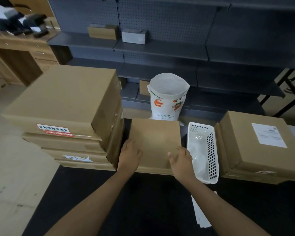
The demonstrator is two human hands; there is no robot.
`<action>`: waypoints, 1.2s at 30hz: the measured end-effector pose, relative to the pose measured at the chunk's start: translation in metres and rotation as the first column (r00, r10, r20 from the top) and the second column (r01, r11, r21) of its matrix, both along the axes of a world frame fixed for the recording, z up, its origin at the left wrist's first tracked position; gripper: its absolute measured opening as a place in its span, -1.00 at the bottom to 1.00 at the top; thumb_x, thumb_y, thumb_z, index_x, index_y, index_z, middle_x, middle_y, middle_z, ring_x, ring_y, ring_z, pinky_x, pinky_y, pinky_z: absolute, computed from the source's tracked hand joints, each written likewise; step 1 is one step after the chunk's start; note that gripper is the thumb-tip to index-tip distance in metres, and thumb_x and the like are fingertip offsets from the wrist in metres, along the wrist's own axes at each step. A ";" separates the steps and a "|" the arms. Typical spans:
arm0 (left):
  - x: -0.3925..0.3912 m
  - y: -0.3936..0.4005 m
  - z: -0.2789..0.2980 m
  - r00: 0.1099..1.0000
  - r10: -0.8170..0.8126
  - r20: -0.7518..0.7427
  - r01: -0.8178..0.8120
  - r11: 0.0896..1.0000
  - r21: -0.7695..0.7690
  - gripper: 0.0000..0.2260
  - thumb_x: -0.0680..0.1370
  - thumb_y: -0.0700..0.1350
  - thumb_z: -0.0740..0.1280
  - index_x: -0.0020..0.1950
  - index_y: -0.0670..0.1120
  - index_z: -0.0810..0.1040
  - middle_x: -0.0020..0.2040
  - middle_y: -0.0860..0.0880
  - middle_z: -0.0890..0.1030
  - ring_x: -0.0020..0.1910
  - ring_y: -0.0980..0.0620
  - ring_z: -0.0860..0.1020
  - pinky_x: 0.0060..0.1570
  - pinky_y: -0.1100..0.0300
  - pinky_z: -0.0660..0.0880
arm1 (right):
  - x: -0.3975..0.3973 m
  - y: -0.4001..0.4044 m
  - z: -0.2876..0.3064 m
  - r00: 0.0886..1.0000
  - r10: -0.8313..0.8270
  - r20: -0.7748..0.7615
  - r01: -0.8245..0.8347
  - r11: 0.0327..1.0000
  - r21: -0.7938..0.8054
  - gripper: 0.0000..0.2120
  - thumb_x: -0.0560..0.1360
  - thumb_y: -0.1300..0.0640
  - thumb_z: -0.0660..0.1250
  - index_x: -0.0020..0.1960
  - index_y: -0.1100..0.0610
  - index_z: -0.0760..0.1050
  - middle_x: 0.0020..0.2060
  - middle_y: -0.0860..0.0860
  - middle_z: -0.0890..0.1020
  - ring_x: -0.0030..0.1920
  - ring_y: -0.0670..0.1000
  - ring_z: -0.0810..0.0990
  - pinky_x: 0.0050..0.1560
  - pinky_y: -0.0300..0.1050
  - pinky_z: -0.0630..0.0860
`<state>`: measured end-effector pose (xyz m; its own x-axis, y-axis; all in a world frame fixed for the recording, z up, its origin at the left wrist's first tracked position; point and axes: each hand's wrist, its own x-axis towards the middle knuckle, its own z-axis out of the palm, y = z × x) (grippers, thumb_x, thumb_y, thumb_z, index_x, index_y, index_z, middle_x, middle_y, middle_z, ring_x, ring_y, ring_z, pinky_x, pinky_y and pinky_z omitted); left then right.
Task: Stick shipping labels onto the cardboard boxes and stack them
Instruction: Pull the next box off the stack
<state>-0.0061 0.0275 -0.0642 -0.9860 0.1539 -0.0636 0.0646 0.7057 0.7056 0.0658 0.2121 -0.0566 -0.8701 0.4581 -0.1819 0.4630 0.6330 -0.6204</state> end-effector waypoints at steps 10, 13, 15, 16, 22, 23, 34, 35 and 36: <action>-0.004 -0.007 -0.046 0.902 0.310 0.301 -0.336 0.941 0.037 -0.43 0.59 0.11 0.21 0.53 -0.08 0.13 0.40 -0.17 0.39 0.33 -0.18 0.40 0.23 0.03 0.36 | -0.020 -0.005 -0.031 0.975 -0.186 0.121 0.192 0.981 -0.036 -0.40 0.61 -0.03 0.18 0.51 0.26 0.10 0.41 0.20 0.35 0.36 0.20 0.40 0.31 0.02 0.37; -0.002 -0.009 -0.053 0.887 0.281 0.368 -0.345 0.931 0.122 -0.41 0.59 0.14 0.19 0.52 -0.13 0.17 0.41 -0.17 0.38 0.37 -0.16 0.36 0.32 0.06 0.28 | -0.021 -0.009 -0.038 0.951 -0.244 0.191 0.261 0.963 -0.069 -0.30 0.61 -0.07 0.14 0.56 0.25 -0.10 0.51 0.20 0.19 0.46 0.20 0.25 0.41 0.05 0.23; -0.002 -0.010 -0.054 0.885 0.285 0.369 -0.356 0.924 0.141 -0.41 0.59 0.15 0.20 0.52 -0.14 0.19 0.42 -0.15 0.37 0.39 -0.15 0.34 0.34 0.08 0.25 | -0.021 -0.009 -0.041 0.948 -0.254 0.190 0.274 0.957 -0.092 -0.30 0.61 -0.07 0.15 0.56 0.25 -0.09 0.50 0.21 0.20 0.46 0.20 0.25 0.40 0.04 0.23; -0.002 -0.010 -0.053 0.887 0.288 0.361 -0.358 0.922 0.145 -0.41 0.59 0.14 0.21 0.51 -0.15 0.20 0.42 -0.15 0.37 0.39 -0.15 0.34 0.34 0.10 0.24 | -0.021 -0.009 -0.041 0.949 -0.258 0.183 0.279 0.955 -0.102 -0.31 0.61 -0.06 0.16 0.56 0.25 -0.07 0.49 0.22 0.22 0.45 0.21 0.26 0.39 0.05 0.25; 0.008 -0.016 -0.047 0.915 0.257 0.311 -0.328 0.923 0.201 -0.51 0.60 0.09 0.22 0.43 -0.16 0.35 0.32 -0.11 0.48 0.30 -0.08 0.42 0.33 0.12 0.31 | -0.006 -0.010 -0.038 0.958 -0.248 0.144 0.268 0.953 -0.144 -0.34 0.59 -0.06 0.21 0.53 0.25 0.06 0.42 0.22 0.32 0.37 0.20 0.37 0.30 0.04 0.36; 0.012 -0.017 -0.046 0.915 0.259 0.309 -0.331 0.920 0.209 -0.53 0.60 0.09 0.22 0.41 -0.16 0.37 0.30 -0.10 0.49 0.28 -0.08 0.43 0.31 0.12 0.32 | -0.003 -0.011 -0.036 0.959 -0.249 0.139 0.268 0.952 -0.146 -0.35 0.59 -0.06 0.22 0.53 0.24 0.07 0.41 0.22 0.34 0.36 0.20 0.39 0.29 0.04 0.37; 0.084 -0.038 -0.018 0.904 0.287 0.316 -0.372 0.892 0.256 -0.61 0.59 0.09 0.22 0.37 -0.04 0.40 0.23 -0.03 0.54 0.13 0.01 0.50 0.14 0.10 0.45 | 0.063 -0.037 -0.010 0.954 -0.289 0.083 0.299 0.942 -0.150 -0.39 0.57 -0.05 0.26 0.48 0.22 0.17 0.32 0.21 0.42 0.27 0.22 0.46 0.23 0.07 0.45; 0.092 -0.042 -0.016 0.907 0.278 0.316 -0.365 0.894 0.260 -0.59 0.59 0.08 0.22 0.39 -0.06 0.40 0.25 -0.04 0.53 0.18 -0.03 0.51 0.20 0.04 0.46 | 0.073 -0.041 -0.010 0.953 -0.293 0.073 0.301 0.941 -0.155 -0.39 0.56 -0.04 0.26 0.48 0.22 0.18 0.33 0.20 0.42 0.29 0.21 0.45 0.25 0.08 0.44; 0.100 -0.046 -0.015 0.908 0.272 0.317 -0.360 0.895 0.262 -0.57 0.59 0.08 0.22 0.41 -0.07 0.38 0.27 -0.05 0.53 0.22 -0.05 0.50 0.24 0.00 0.45 | 0.083 -0.045 -0.010 0.952 -0.298 0.067 0.305 0.939 -0.161 -0.39 0.56 -0.04 0.27 0.48 0.22 0.18 0.35 0.19 0.41 0.29 0.20 0.44 0.26 0.07 0.44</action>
<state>0.0940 -0.0180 -0.0795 -0.9376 -0.1084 -0.3304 -0.3453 0.4011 0.8484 0.1485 0.1667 -0.0666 -0.6860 0.6577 -0.3111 0.6432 0.3484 -0.6818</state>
